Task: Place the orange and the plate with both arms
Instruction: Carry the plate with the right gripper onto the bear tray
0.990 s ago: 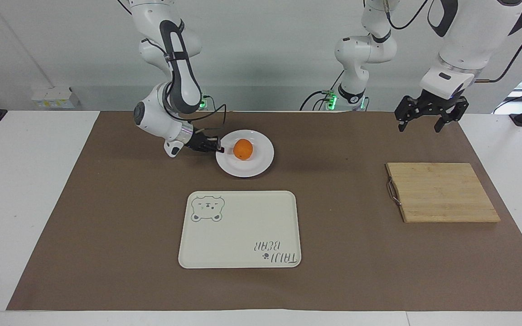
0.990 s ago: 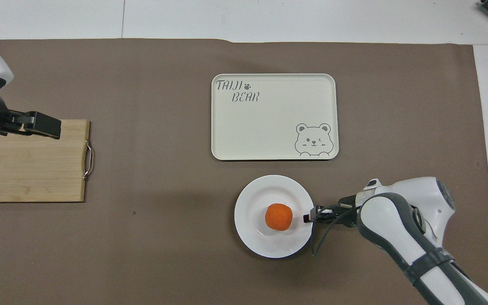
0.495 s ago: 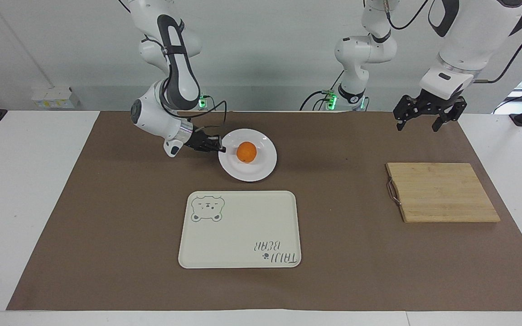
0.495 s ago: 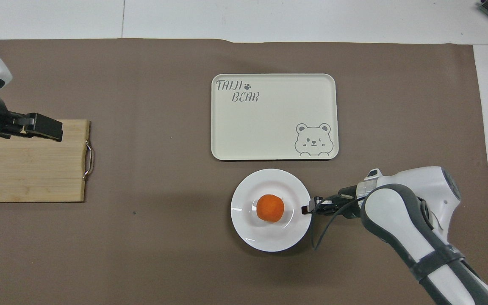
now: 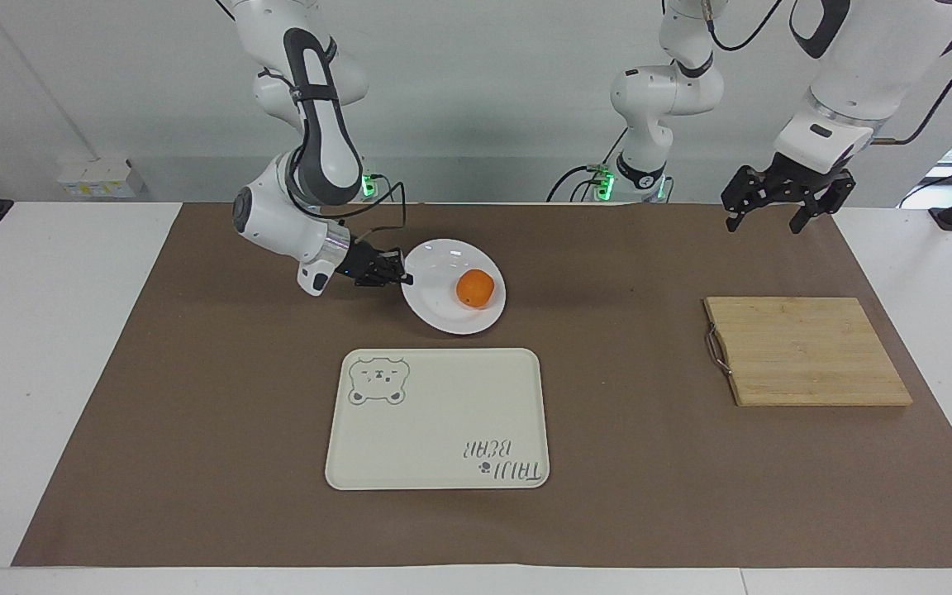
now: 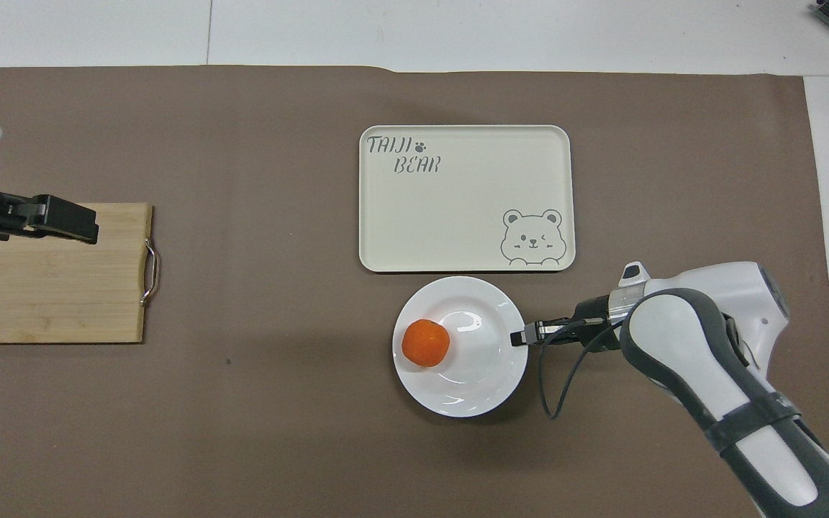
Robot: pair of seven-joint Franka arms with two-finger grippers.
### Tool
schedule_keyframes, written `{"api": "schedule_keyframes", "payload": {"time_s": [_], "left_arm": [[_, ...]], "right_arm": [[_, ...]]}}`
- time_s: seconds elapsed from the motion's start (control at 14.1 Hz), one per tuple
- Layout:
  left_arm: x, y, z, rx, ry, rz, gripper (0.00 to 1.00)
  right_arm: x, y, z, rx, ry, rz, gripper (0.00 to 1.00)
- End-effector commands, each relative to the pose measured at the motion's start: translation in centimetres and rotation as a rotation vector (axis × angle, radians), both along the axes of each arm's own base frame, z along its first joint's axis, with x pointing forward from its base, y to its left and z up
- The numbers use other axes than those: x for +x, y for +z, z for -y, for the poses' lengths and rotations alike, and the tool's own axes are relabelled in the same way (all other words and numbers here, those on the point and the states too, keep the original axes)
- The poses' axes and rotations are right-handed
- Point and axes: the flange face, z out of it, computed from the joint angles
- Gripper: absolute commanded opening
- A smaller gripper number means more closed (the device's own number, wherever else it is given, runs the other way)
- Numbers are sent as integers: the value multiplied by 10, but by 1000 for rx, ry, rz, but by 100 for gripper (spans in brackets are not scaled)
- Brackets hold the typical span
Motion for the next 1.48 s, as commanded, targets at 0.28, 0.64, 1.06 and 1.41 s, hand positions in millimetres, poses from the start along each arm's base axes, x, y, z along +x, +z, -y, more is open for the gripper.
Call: {"api": "schedule_keyframes", "payload": {"time_s": [0.28, 0.64, 1.06, 1.41], "left_arm": [[-4, 4, -4, -3, 4, 2, 100], [-3, 4, -5, -4, 7, 7, 100], [-3, 4, -6, 1, 7, 4, 100], [-4, 3, -7, 8, 2, 2, 100]], "right_arm": [[44, 19, 10, 176, -55, 63, 0], [79, 37, 17, 239, -95, 98, 0], [134, 40, 37, 258, -159, 152, 0], [171, 23, 37, 253, -184, 169, 0]]}}
